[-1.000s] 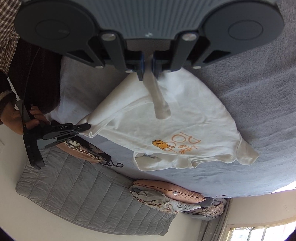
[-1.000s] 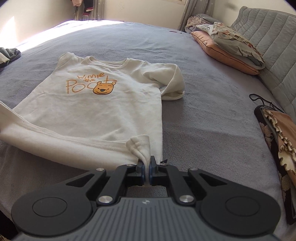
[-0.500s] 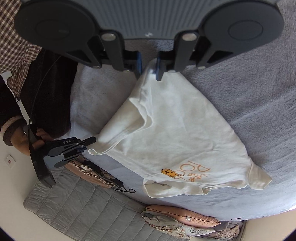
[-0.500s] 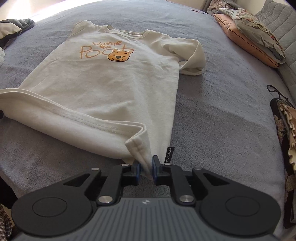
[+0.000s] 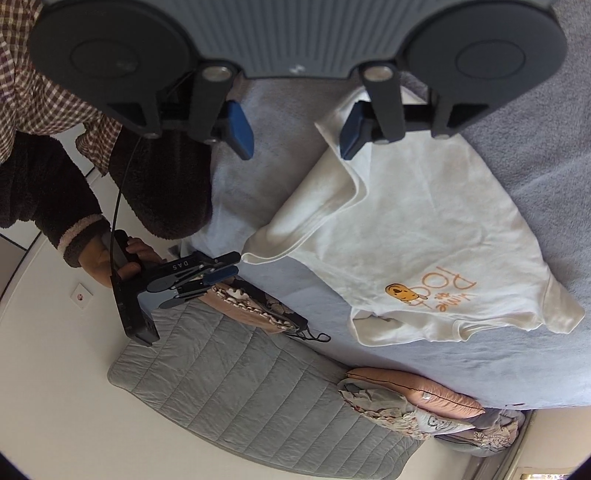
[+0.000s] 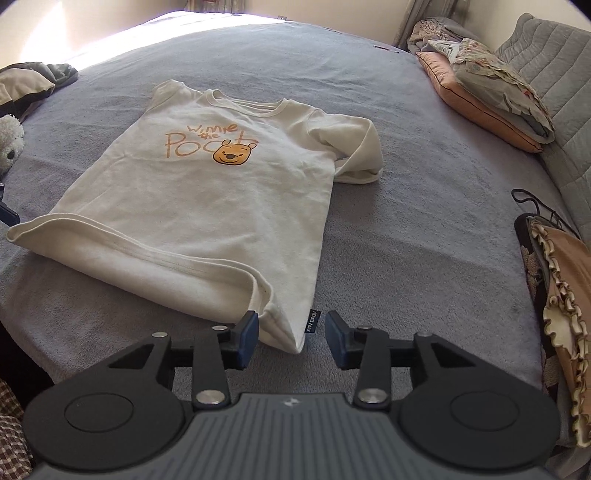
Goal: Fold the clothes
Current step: 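Open both grippers and release the hem onto the bed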
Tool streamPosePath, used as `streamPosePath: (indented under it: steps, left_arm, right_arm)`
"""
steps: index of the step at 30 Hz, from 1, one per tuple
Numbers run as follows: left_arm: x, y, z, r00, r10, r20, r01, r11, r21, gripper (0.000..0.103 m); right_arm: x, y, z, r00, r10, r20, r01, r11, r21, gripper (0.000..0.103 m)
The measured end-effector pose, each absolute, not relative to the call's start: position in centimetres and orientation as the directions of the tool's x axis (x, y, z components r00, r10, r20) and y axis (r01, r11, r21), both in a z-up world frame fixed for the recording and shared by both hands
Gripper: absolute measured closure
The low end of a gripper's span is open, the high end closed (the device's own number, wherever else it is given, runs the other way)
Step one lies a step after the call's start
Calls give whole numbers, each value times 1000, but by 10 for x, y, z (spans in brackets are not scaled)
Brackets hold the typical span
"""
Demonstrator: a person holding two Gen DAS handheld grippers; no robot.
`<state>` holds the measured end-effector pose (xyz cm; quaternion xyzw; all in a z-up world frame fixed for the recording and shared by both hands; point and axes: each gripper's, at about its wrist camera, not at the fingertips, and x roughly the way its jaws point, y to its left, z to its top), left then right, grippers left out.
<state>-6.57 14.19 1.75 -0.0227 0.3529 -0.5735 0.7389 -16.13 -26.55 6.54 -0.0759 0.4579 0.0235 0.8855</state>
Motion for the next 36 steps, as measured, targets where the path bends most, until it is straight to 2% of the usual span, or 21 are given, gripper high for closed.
streamPosePath:
  steps: [4,8,13,16,19,23,26,30,36]
  left_arm:
    - [-56,146,21,172,-854,-490,799,412,-438,45]
    - [-37,145,15,189,-855,-483,741,447,-502,45]
    - [-27,121,5,139,-844,-518,734,439,-518,45]
    - [-25,105,-4,107,-821,-560,736,444,-510,45]
    - [-26,95,-9,87,-809,-582,742,442,-504,49]
    - [-31,90,-11,52,-803,-594,764,415,-494,73]
    - [-38,89,-11,13,-799,-601,789,377,-485,84]
    - [-50,89,-10,-36,-791,-611,817,328,-474,86]
    - [-65,85,-17,-164,-734,-659,833,255,-491,85]
  right_arm:
    - [-154,-280,64,588,-14,-809,-38,998,-45,59]
    - [-137,-291,59,582,21,-813,26,999,44,59]
    - [-107,-283,51,542,170,-823,-21,982,189,59]
    - [-96,-267,42,508,178,-842,-63,983,170,59]
    - [-92,-254,33,474,154,-867,-99,988,122,59]
    - [-97,-244,28,456,149,-877,-161,984,83,59]
    - [-105,-241,29,443,161,-882,-212,975,71,64]
    - [-117,-240,32,432,148,-889,-260,965,34,76]
    - [-137,-241,38,411,135,-902,-325,946,-7,77]
